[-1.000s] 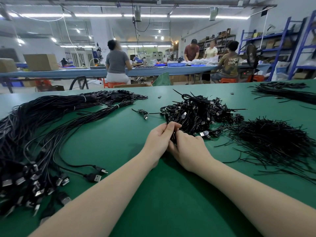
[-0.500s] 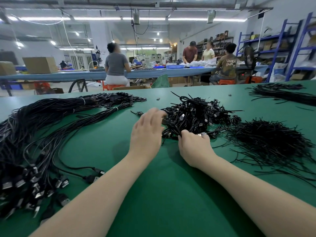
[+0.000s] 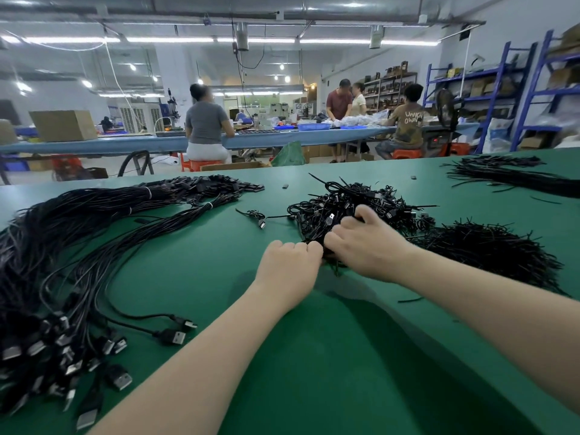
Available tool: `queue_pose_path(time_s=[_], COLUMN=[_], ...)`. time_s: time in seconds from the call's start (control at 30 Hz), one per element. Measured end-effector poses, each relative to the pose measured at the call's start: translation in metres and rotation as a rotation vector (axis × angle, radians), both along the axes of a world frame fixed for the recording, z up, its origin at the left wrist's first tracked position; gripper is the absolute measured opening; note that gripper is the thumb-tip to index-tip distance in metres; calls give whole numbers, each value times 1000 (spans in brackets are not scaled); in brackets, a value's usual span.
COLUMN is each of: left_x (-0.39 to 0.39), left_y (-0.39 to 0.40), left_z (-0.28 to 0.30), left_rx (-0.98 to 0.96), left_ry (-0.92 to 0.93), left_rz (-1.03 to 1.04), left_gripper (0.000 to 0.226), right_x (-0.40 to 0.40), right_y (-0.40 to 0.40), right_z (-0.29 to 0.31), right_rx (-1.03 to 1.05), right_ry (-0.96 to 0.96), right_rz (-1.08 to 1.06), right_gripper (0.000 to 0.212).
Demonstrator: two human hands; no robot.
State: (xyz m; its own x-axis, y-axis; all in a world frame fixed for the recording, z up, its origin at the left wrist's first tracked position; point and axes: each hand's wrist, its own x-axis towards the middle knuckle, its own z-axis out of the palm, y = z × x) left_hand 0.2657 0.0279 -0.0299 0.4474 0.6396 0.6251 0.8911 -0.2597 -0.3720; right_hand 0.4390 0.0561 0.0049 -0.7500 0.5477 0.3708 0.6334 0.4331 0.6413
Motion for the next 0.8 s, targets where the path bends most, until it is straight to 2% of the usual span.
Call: queue_pose_path(time_s=[0.07, 0.13, 0.17, 0.23, 0.3, 0.37, 0.5, 0.67, 0.73, 0.8], left_x=[4, 1, -3, -8, -6, -4, -7, -10, -10, -10], left_y=[1, 4, 5, 5, 4, 4, 6, 12, 15, 17], left_z=[-5, -14, -16, -14, -10, -8, -7, -9, -10, -10], left_rx=[-138, -272, -319, -399, -480, -537, -640, -701, -738, -779], left_ry=[-154, -376, -489, -681, -803, -887, -1024, -1146, -1198, -1245], left_rz=[44, 63, 58, 10, -45, -83, -137, -163, -179, -201], left_gripper=[19, 22, 24, 31, 35, 35, 41, 38, 33, 31], right_x=[9, 19, 26, 46, 62, 74, 85, 84, 79, 71], right_y=[5, 10, 13, 16, 16, 17, 24, 25, 23, 19], right_z=[11, 26, 34, 46, 45, 35, 23, 18, 12, 9], right_rx=[77, -63, -144, -436, -812, -965, -1026, -1016, -913, -761], right_ry=[12, 248, 371, 480, 414, 361, 498, 409, 514, 741], right_rz=[-61, -219, -269, -311, -401, -502, -477, -379, -269, -137], right_gripper=[21, 45, 44, 24, 16, 18, 10, 7, 7, 4])
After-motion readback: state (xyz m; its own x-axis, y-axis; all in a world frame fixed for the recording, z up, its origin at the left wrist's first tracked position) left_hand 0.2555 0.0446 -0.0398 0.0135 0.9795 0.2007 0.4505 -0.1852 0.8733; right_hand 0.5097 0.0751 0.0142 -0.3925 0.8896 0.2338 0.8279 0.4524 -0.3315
